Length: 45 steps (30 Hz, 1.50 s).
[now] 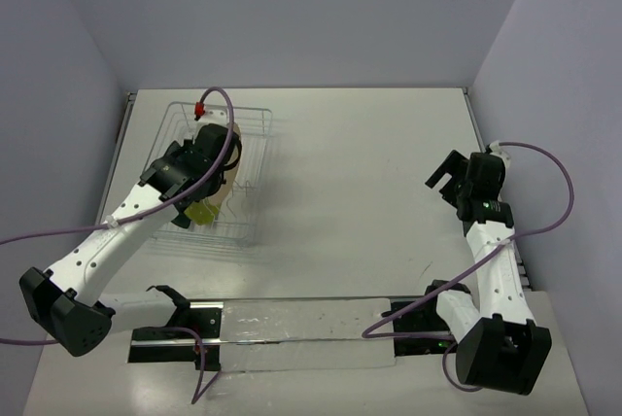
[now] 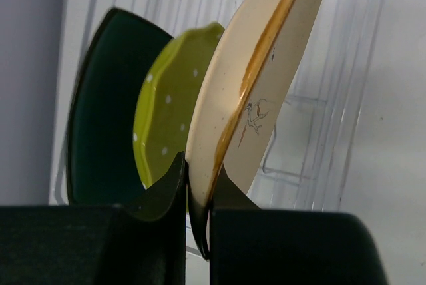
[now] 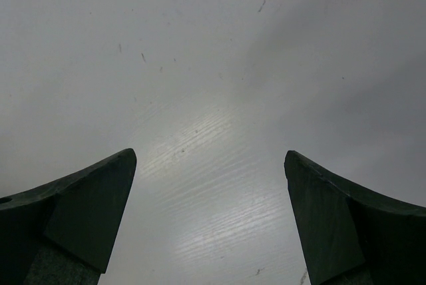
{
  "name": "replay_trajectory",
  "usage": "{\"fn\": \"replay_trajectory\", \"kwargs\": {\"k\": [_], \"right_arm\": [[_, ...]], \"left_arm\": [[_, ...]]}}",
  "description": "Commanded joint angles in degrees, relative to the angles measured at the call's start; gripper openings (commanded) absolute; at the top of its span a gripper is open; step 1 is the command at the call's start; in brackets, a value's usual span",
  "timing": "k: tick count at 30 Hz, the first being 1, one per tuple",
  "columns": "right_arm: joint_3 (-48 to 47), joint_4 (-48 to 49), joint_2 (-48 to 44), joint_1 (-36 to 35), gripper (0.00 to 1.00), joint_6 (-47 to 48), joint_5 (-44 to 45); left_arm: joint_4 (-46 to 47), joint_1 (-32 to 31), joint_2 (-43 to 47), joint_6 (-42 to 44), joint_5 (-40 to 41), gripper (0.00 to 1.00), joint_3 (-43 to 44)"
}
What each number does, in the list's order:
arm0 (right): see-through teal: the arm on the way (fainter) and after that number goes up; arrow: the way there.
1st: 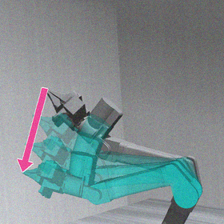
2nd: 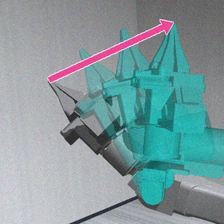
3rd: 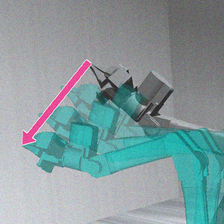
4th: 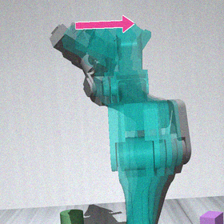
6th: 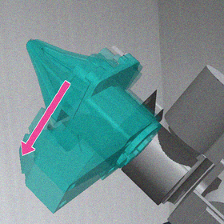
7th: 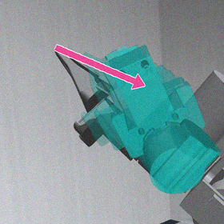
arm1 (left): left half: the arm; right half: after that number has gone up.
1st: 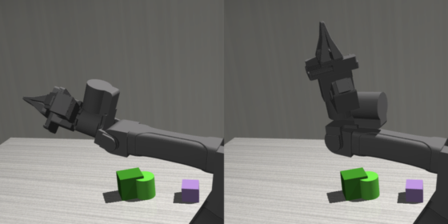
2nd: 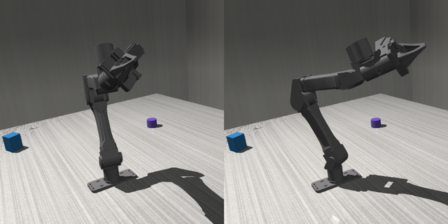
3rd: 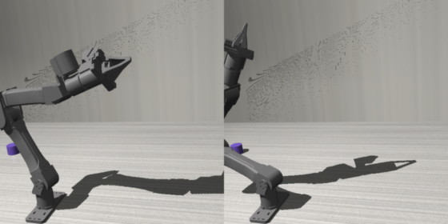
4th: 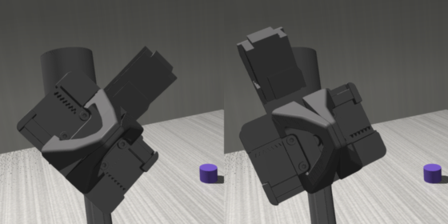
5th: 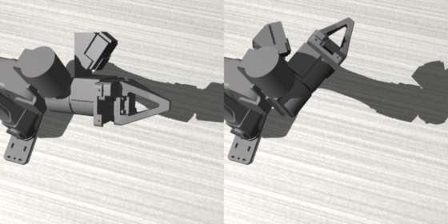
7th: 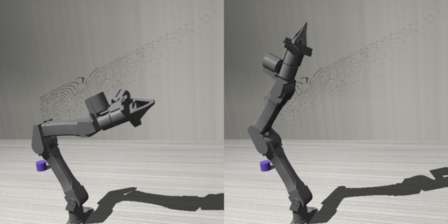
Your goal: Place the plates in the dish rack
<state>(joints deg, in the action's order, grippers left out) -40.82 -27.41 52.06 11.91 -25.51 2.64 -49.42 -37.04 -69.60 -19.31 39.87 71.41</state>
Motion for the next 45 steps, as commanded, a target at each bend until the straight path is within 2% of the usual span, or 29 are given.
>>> {"fn": "replay_trajectory", "kwargs": {"k": [1, 9, 18, 27, 33, 45], "right_arm": [[-1.06, -0.28, 0.85, -0.66, 1.0, -0.02, 1.0], [-0.96, -0.36, 1.75, -1.64, 1.0, 0.02, 0.2], [-0.79, -0.98, 0.24, -2.53, 1.0, -0.04, 0.41], [-0.69, -1.16, 0.47, -4.04, 1.0, 0.02, -0.01], [-0.23, -0.98, 0.5, -4.44, 1.0, 0.02, 0.08], [-0.02, -0.95, 1.35, -5.0, 1.0, -0.3, 0.26]], "left_arm": [[5.39, -0.05, 3.68, 1.3, 4.47, 0.0, -0.73], [4.05, -0.05, 3.29, -0.49, 5.05, 0.0, -0.59], [0.76, -0.43, 1.37, -4.49, 0.31, 0.0, -0.65], [-1.57, -4.55, 1.7, -8.34, -0.15, 0.0, -1.38], [-10.39, -7.59, -3.23, -16.4, 5.9, 0.0, -0.48], [-17.34, -9.34, -4.72, -28.14, 6.77, 0.0, -2.28]]}}
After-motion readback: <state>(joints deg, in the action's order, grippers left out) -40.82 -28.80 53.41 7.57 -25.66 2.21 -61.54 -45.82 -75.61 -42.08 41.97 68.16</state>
